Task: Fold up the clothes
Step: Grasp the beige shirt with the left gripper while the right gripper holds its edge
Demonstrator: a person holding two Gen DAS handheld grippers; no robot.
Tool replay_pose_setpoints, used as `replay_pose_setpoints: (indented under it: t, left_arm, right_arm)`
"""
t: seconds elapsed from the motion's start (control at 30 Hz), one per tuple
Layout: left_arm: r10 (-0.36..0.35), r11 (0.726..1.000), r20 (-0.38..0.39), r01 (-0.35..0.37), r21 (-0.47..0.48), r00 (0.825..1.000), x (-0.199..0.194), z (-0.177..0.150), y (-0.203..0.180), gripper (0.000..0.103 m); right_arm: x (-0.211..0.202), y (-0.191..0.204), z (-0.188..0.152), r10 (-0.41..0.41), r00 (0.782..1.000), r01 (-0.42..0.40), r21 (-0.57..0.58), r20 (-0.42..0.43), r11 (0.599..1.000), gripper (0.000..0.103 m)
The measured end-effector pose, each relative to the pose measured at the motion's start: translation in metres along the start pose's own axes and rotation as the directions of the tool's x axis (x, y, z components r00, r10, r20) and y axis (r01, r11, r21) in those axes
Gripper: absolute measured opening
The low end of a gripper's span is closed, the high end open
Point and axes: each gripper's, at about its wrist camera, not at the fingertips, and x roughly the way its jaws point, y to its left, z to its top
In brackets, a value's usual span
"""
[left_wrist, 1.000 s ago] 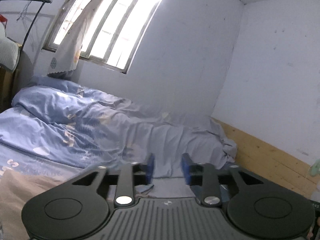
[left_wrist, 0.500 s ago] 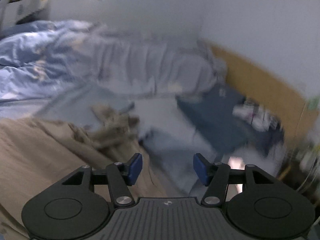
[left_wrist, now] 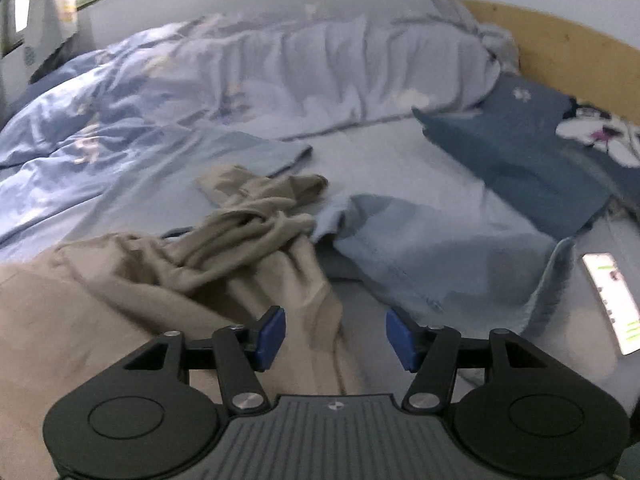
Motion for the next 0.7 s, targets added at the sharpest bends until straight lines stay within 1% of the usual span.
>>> replay_pose_setpoints:
  t: [0.1,0.13,0.17,0.2,0.23,0.3,0.37,0.43,0.5,0.57,0.63,0.7]
  left_arm:
    - [0.071,0.996,-0.04,-0.068,0.065,0.997,0.027,0.002,-0.009,0.056]
    - [0.101,0.992,-0.056,-0.096,0.082,0.993,0.036,0.002,-0.01,0.049]
    - [0.13,0.988,-0.072,-0.123,0.099,0.989,0.045,0.001,-0.011,0.04]
    - [0.138,0.988,-0.084,-0.131,0.085,0.987,0.049,0.001,-0.008,0.019]
    - [0.134,0.99,-0.088,-0.129,0.055,0.987,0.051,0.0,-0.003,0.012]
    - [0.089,0.995,-0.048,-0.091,-0.032,0.995,0.044,-0.001,0.01,0.007]
    - [0.052,0.993,0.01,-0.05,-0.108,0.999,0.03,0.001,0.023,0.006]
    - [0.017,0.979,0.086,0.001,-0.204,0.996,0.009,0.006,0.039,0.004]
    - [0.001,0.958,0.186,0.052,-0.283,0.983,-0.021,0.016,0.058,0.003]
    - [0.007,0.929,0.272,0.094,-0.359,0.962,-0.05,0.028,0.079,0.002]
    - [0.014,0.889,0.375,0.16,-0.428,0.927,-0.088,0.043,0.104,0.002]
    - [0.027,0.852,0.464,0.223,-0.474,0.886,-0.128,0.057,0.126,0.002]
  right_arm:
    - [-0.001,0.0,0.001,0.01,1.0,-0.01,-0.005,0.012,1.0,0.006]
    - [-0.003,0.0,0.002,0.012,1.0,-0.011,-0.005,0.016,1.0,0.006]
    - [-0.004,-0.001,0.002,0.012,1.0,-0.012,-0.005,0.023,1.0,0.006]
    - [-0.003,-0.002,0.003,0.011,1.0,-0.011,-0.004,0.027,1.0,0.006]
    - [-0.003,-0.002,0.002,0.007,0.999,-0.007,0.0,0.034,1.0,0.006]
    - [-0.006,-0.004,0.0,-0.001,0.999,0.0,0.012,0.05,1.0,0.006]
    - [-0.01,-0.006,0.0,-0.013,0.998,0.011,0.025,0.065,1.0,0.006]
    - [-0.017,-0.009,-0.001,-0.041,0.996,0.038,0.041,0.085,0.998,0.006]
    - [-0.026,-0.012,-0.001,-0.082,0.991,0.076,0.06,0.108,0.995,0.006]
    - [-0.042,-0.019,0.003,-0.138,0.98,0.125,0.098,0.144,0.987,0.006]
    - [-0.061,-0.028,0.01,-0.205,0.961,0.179,0.147,0.184,0.973,0.006]
    - [-0.09,-0.034,0.027,-0.287,0.928,0.254,0.161,0.236,0.954,0.006]
